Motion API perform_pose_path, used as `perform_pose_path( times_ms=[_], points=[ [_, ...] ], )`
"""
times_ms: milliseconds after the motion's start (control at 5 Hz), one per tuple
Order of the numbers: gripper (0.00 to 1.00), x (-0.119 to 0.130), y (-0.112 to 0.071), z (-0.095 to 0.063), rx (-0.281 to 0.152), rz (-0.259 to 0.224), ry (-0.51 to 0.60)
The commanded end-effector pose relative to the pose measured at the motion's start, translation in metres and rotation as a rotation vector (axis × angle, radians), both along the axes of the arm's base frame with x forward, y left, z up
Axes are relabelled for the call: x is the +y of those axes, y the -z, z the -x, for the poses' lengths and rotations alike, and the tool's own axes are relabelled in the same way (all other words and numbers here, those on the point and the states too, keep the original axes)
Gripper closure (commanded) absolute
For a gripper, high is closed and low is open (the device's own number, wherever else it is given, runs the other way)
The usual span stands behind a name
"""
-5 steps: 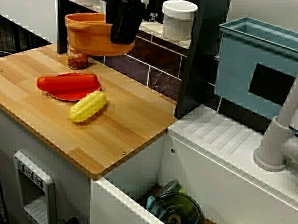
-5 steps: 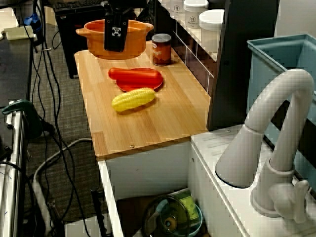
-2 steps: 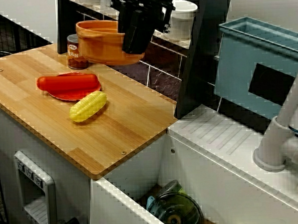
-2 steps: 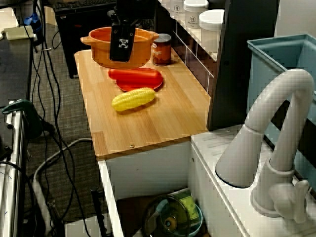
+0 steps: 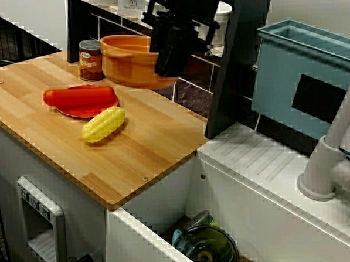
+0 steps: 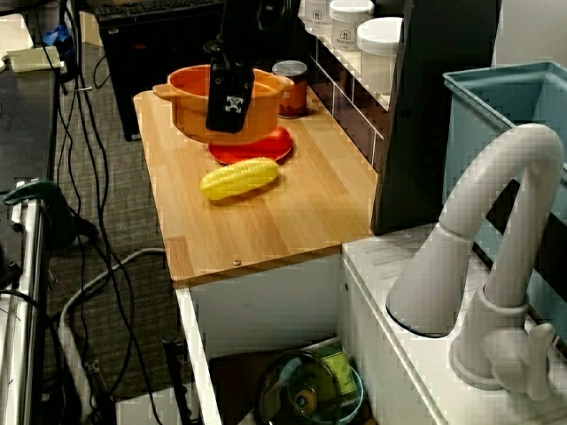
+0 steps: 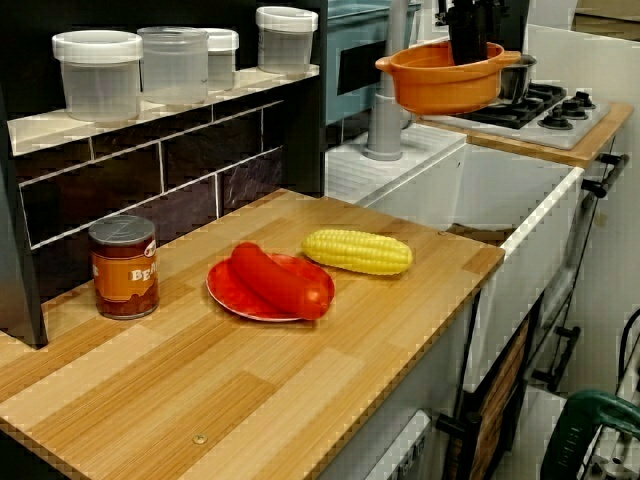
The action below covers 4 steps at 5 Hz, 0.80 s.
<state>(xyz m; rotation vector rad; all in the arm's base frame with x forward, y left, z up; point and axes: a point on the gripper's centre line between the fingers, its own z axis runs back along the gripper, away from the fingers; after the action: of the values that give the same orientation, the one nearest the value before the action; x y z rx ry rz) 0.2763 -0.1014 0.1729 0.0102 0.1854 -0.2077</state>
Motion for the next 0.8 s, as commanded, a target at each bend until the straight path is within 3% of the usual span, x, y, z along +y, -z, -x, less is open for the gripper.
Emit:
perform_pose_path(
  times_ms=[0,600],
  points=[
    [1.00,-0.015,-0.002,-0.001,-0.038,0.002,0.010],
    [1.00,-0.034,0.019,0.006,-0.023,-0.009,0.019]
  ],
)
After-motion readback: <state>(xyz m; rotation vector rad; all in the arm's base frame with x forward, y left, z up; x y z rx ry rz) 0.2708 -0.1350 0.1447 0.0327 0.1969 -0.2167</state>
